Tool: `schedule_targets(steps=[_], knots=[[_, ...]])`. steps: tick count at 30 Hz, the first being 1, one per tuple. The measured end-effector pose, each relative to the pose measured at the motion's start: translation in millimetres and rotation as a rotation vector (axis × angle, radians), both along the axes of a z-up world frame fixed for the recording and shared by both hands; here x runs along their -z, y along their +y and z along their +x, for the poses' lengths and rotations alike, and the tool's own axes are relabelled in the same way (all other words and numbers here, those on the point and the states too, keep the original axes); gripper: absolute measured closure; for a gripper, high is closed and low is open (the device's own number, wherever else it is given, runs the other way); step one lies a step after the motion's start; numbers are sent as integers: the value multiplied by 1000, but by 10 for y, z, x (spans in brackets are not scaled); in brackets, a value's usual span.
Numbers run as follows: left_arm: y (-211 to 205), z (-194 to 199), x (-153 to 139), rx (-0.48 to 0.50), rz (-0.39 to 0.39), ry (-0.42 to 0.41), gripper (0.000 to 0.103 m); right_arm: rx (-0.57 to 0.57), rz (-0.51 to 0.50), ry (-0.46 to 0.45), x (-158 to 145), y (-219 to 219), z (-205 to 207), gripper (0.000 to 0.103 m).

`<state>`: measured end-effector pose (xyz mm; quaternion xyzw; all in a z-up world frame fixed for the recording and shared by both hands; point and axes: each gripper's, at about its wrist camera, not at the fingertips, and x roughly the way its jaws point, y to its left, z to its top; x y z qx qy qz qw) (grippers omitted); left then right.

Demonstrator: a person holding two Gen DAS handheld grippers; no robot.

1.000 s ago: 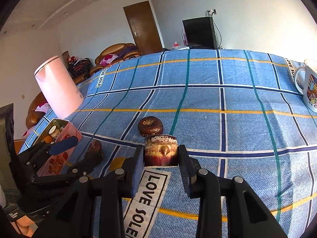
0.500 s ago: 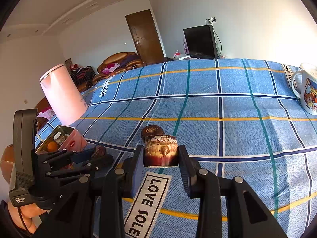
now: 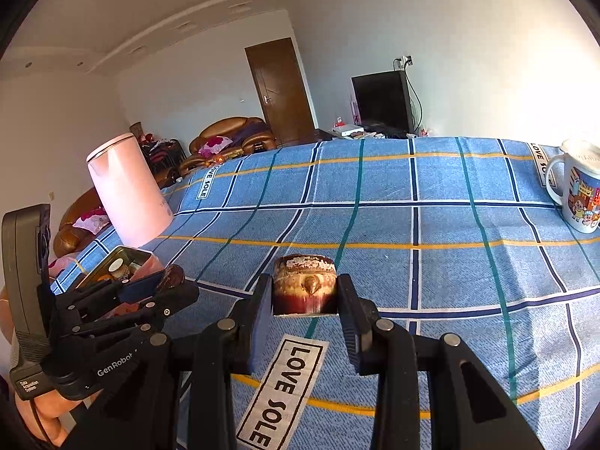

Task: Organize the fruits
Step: 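Grasp the dark brown round fruit with the left tool while the right tool grasps a brown jar, then lift the dark brown fruit with the left tool while the right tool lifts the jar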

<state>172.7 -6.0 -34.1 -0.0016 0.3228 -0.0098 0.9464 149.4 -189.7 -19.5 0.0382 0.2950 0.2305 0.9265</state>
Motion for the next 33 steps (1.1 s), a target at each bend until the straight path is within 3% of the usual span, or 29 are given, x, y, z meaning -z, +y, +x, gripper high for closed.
schedule_targets(steps=[33], knots=[[-40,-334,-181,-56,49,-216,65,-4,-28,-215,-170,54,-358,67]])
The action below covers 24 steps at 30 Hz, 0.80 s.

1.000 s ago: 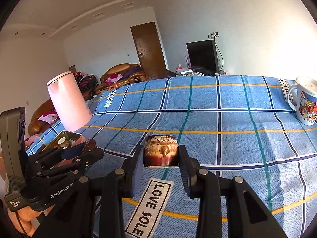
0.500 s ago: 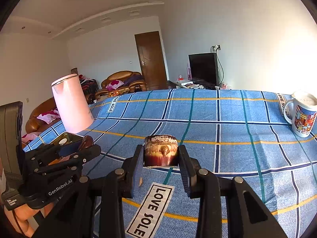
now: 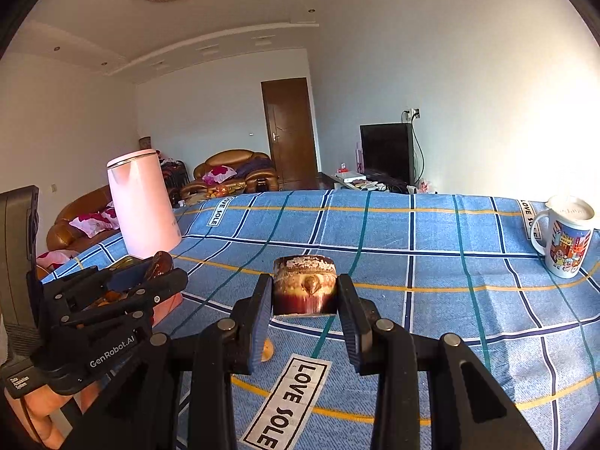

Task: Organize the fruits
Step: 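Lift the dark brown fruit with the left tool while the right tool lifts the jar, then carry the dark brown fruit over the tin with the left tool while the right tool carries the jar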

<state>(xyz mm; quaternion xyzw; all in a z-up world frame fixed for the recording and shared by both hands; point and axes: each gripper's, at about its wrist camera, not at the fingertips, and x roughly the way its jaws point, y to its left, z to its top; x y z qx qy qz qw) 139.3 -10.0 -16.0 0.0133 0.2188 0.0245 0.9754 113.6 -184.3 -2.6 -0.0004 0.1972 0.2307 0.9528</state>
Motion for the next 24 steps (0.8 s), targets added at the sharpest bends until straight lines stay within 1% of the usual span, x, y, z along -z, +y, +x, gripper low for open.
schedule_targets(steps=[9,16,24], knots=[[15,-100,-29,-9,-1,-50,65,-4,-16,-60,-35,38,-116,67],[49,-155,-49,-16,-11,-81,65,-10,-47,-110,-57,96,-213,67],[78,-197,-60,-18,-22,-103,65,-5,-51,-118,-68,101,-219,67]])
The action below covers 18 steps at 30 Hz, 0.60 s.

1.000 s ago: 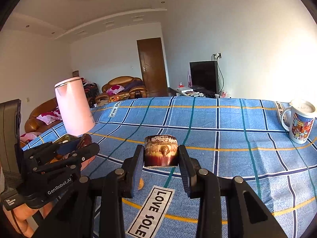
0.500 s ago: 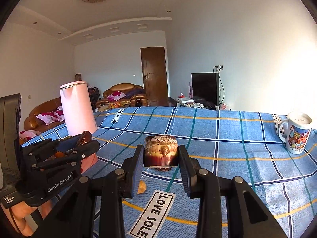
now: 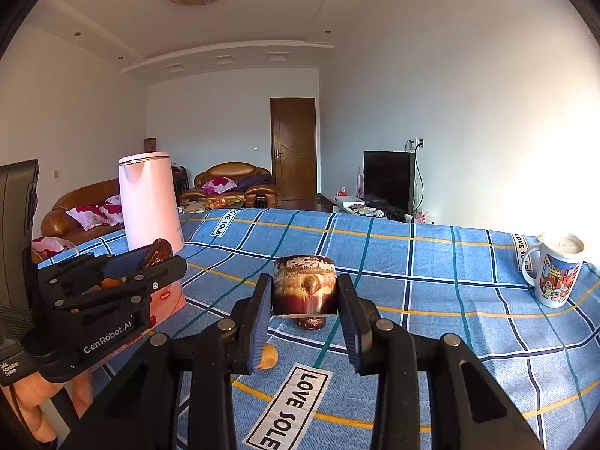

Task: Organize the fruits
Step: 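Carry the dark brown fruit over the tin with the left tool while the right tool carries the jar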

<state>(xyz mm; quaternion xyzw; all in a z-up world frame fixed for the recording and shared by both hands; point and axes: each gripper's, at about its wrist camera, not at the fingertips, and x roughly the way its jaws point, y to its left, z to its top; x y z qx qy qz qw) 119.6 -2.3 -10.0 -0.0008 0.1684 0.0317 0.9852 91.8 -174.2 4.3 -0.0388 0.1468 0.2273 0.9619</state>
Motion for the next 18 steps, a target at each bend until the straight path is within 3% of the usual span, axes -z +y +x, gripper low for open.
schedule_targets(steps=[18], knots=[[85,-82,-17,-17,-16,-14,65,-11,-4,-5,-5,44,-16,67]])
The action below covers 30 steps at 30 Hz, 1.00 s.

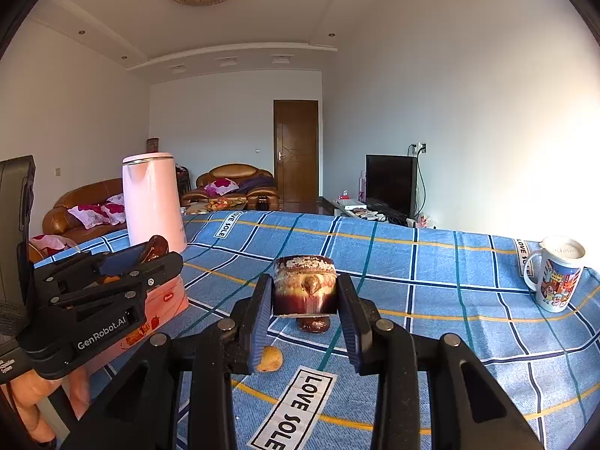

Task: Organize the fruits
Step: 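Carry the dark brown fruit over the tin with the left tool while the right tool carries the jar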

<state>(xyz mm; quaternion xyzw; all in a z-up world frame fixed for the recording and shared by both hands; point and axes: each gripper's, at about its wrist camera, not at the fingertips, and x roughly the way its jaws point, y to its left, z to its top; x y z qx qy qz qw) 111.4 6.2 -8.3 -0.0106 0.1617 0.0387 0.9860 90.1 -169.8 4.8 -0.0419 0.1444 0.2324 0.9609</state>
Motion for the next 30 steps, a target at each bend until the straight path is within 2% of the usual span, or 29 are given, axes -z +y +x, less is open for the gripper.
schedule_targets(steps=[12,22,30], knots=[[265,-154,-39,-15,-44,17,65,-78,28,63,-71,331,33,67],[853,-324,-77,-93,-77,67,65,-239,38,163,-79,1031,35,67],[1386,-395,47,-170,-112,144,65,-350,-47,222,56,1701,-58,67]])
